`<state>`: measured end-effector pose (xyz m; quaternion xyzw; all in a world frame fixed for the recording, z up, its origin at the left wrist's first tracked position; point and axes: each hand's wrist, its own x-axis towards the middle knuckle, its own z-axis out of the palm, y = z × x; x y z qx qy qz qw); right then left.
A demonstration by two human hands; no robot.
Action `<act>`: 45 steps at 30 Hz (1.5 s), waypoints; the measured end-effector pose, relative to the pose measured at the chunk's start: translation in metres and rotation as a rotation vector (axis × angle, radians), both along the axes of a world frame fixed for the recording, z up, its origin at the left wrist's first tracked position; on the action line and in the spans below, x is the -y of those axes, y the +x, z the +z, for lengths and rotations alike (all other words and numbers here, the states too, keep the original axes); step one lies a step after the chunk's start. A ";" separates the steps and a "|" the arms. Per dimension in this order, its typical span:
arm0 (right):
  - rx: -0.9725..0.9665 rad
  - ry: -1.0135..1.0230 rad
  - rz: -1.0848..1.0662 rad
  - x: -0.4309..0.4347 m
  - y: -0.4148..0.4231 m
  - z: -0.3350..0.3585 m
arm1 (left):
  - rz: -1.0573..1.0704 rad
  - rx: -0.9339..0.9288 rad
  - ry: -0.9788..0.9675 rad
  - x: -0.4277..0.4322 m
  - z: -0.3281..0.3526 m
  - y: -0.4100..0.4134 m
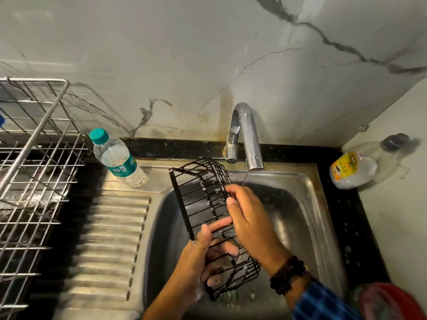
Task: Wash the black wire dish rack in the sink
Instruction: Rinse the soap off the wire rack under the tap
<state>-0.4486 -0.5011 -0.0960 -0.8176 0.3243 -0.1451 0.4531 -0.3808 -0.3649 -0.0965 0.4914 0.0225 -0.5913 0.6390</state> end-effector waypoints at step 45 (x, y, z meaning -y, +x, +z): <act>0.248 -0.012 -0.180 0.010 0.001 0.013 | 0.391 0.072 0.147 0.001 0.003 -0.018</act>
